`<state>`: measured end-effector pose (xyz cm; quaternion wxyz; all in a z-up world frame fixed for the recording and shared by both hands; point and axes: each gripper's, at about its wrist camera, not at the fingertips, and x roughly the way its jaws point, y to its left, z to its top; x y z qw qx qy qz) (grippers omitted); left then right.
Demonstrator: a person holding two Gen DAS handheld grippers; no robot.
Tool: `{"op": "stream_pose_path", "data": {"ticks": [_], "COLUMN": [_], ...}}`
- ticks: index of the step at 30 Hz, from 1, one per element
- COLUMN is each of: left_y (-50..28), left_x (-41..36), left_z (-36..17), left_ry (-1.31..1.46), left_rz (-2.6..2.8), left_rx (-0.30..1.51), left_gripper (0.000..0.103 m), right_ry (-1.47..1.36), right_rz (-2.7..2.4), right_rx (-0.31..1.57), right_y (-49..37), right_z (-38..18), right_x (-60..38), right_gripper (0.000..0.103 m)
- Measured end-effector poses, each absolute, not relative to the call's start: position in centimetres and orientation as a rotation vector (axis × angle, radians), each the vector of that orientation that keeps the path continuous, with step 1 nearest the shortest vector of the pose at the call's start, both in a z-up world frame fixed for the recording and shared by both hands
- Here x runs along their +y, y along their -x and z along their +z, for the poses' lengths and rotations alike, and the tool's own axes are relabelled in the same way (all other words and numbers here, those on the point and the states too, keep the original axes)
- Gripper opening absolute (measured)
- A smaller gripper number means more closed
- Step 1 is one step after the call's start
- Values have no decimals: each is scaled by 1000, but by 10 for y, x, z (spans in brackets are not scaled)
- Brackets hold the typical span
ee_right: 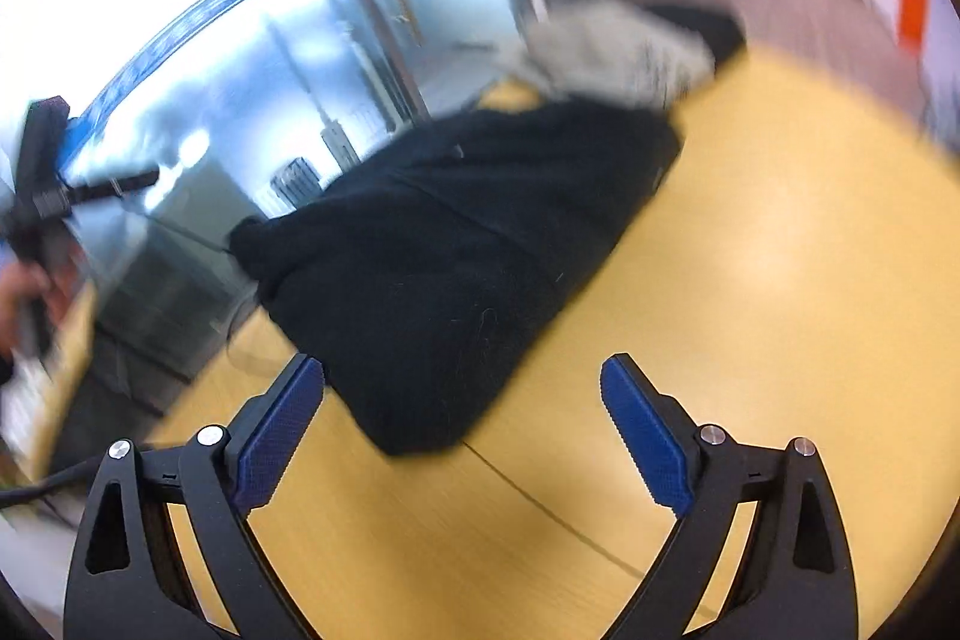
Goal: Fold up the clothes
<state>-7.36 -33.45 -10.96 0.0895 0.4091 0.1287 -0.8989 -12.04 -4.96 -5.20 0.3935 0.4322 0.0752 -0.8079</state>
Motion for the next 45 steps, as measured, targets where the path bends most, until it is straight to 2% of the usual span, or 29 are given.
{"op": "stream_pose_path", "data": {"ticks": [1, 3, 5, 7, 10, 14, 17, 22, 28, 45], "left_y": [51, 19, -6, -23, -32, -32, -33, -14, 7, 32], "left_x": [-326, -298, -274, -258, -232, -184, -153, -126, -122, -146], "left_z": [-86, -44, -17, -6, -3, -31, -56, -97, -110, -106], "left_ry": [-1151, -1015, -916, -909, -942, -1005, -1040, -1097, -1100, -1095], "left_rz": [-2677, -2673, -2631, -2596, -2546, -2444, -2357, -2284, -2223, -2172], "left_rx": [359, 312, 291, 318, 369, 403, 388, 413, 376, 294], "left_gripper": [92, 100, 103, 103, 103, 103, 103, 103, 103, 103], "right_ry": [-1039, -936, -875, -818, -803, -794, -892, -996, -1048, -1074], "right_rz": [-2052, -2034, -2036, -2036, -2037, -2039, -2048, -2050, -2088, -2152], "right_rx": [209, 197, 207, 218, 243, 282, 348, 423, 447, 523], "right_y": [124, 117, 104, 92, 71, 39, 34, 26, 30, 57], "right_z": [-28, 0, 21, 41, 47, 52, 4, -25, -23, -15], "right_x": [-50, -53, -49, -45, -38, -31, -60, -90, -80, -54], "right_gripper": [95, 95, 96, 101, 102, 103, 103, 102, 102, 102]}}
